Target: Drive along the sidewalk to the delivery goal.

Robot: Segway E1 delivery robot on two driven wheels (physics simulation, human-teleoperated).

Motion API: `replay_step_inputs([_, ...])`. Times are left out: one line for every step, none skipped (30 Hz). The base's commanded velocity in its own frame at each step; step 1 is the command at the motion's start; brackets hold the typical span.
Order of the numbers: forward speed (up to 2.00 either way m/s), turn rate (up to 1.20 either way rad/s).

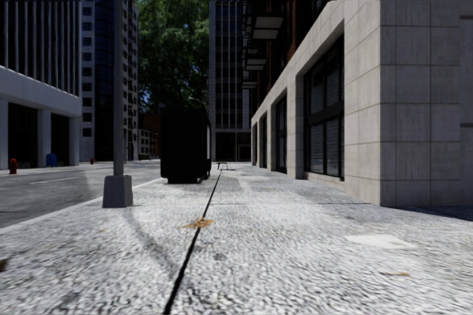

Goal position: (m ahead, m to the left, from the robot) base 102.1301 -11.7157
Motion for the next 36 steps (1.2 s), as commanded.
replay_step_inputs([2.00,-0.29])
replay_step_inputs([2.00,-0.29])
replay_step_inputs([2.00,-0.30])
replay_step_inputs([2.00,-0.30])
replay_step_inputs([2.00,-0.30])
replay_step_inputs([2.00,-0.28])
replay_step_inputs([2.00,-0.14])
replay_step_inputs([2.00,-0.14])
replay_step_inputs([2.00,-0.09])
replay_step_inputs([2.00,-0.08])
replay_step_inputs([2.00,-0.07])
replay_step_inputs([2.00,-0.07])
replay_step_inputs([2.00,-0.15])
replay_step_inputs([2.00,-0.23])
replay_step_inputs([2.00,-0.30])
replay_step_inputs([2.00,-0.30])
replay_step_inputs([2.00,-0.34])
replay_step_inputs([2.00,-0.34])
replay_step_inputs([2.00,-0.35])
replay_step_inputs([2.00,-0.35])
replay_step_inputs([2.00,-0.35])
replay_step_inputs([2.00,-0.36])
replay_step_inputs([2.00,-0.38])
replay_step_inputs([2.00,-0.38])
replay_step_inputs([2.00,-0.40])
replay_step_inputs([2.00,-0.44])
replay_step_inputs([2.00,-0.55])
replay_step_inputs([2.00,-0.55])
replay_step_inputs([2.00,-0.56])
replay_step_inputs([2.00,0.00])
replay_step_inputs([2.00,0.00])
replay_step_inputs([2.00,0.00])
replay_step_inputs([2.00,0.00])
replay_step_inputs([2.00,0.00])
replay_step_inputs([2.00,0.00])
replay_step_inputs([2.00,0.00])
